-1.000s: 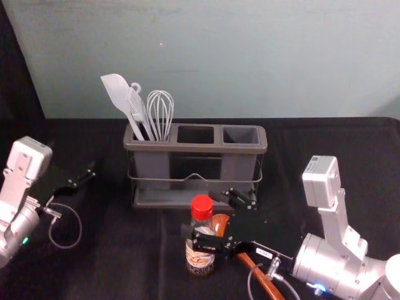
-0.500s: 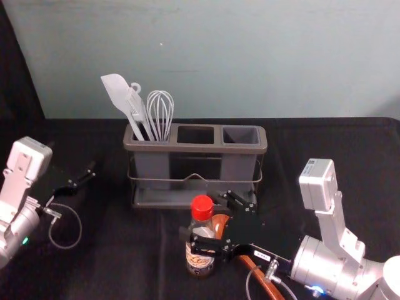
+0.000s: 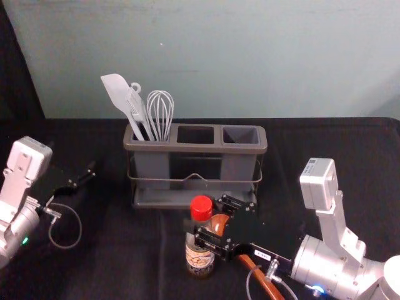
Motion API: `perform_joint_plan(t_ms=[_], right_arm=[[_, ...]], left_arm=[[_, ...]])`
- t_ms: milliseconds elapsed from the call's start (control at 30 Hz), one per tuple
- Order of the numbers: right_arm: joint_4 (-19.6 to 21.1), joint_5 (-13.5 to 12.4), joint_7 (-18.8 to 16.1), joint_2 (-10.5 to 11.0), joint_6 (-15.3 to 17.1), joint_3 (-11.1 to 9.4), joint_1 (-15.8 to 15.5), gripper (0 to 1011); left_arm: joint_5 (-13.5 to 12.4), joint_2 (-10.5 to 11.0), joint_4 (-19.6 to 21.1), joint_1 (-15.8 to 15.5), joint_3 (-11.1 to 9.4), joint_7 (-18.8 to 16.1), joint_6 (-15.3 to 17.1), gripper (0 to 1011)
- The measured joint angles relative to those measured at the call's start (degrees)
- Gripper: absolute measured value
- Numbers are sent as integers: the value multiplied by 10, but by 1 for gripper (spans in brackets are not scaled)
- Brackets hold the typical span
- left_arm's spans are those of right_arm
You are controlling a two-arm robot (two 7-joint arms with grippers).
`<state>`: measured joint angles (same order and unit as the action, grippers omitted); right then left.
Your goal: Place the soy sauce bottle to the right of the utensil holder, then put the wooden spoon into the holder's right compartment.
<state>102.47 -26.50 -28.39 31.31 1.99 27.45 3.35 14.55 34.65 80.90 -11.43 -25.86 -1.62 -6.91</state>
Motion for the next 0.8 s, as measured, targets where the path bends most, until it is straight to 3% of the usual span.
perform_joint_plan(t_ms=[267,567,800], right_arm=[[0,0,0,0,0,0,0,400],[0,0,0,0,0,0,0,390],[23,-20,-14,21,-1,-14,-17,390]], left_arm=[[0,0,0,0,0,0,0,1011],[0,0,0,0,0,0,0,1011],[0,0,0,0,0,0,0,1012]])
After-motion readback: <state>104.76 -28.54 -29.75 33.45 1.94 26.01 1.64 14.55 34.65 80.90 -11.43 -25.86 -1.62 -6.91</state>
